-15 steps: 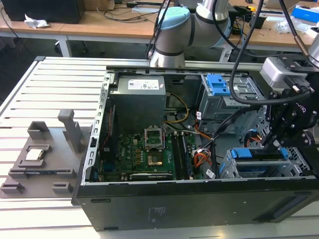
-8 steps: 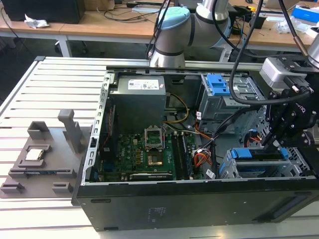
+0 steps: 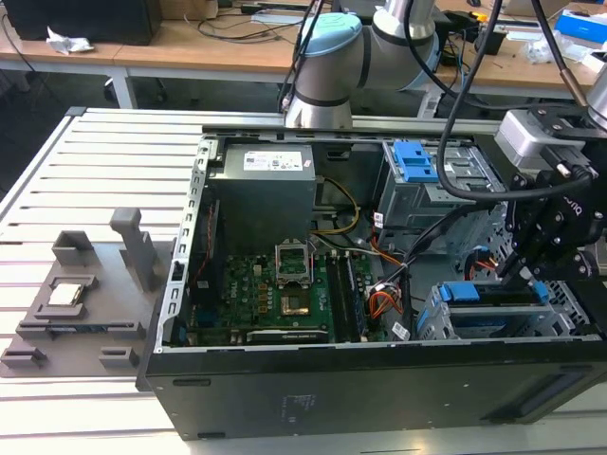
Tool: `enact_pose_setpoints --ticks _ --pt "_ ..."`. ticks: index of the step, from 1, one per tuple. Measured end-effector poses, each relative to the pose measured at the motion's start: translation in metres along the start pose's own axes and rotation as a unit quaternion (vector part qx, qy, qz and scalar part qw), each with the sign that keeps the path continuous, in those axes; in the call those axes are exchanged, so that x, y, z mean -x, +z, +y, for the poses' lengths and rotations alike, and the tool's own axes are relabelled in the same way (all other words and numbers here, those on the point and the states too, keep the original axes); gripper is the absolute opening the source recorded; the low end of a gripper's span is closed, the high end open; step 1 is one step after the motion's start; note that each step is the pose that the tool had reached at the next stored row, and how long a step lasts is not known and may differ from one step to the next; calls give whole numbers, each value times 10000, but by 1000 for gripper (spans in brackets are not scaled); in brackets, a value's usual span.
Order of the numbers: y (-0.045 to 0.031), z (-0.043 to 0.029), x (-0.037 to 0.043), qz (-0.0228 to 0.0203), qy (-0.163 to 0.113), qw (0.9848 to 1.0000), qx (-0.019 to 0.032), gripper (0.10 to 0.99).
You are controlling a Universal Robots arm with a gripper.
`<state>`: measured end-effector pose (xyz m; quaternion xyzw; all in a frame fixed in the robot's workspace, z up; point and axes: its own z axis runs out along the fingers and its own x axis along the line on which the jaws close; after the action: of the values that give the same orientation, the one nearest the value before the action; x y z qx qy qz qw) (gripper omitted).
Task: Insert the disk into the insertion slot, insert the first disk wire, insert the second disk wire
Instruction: 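Insert the first disk wire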
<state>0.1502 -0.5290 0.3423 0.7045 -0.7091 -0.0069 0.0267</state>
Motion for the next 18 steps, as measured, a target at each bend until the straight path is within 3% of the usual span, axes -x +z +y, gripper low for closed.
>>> enact_pose_setpoints --ticks 18 --pt "4 0 -14 -36 -1 10000 1 165"
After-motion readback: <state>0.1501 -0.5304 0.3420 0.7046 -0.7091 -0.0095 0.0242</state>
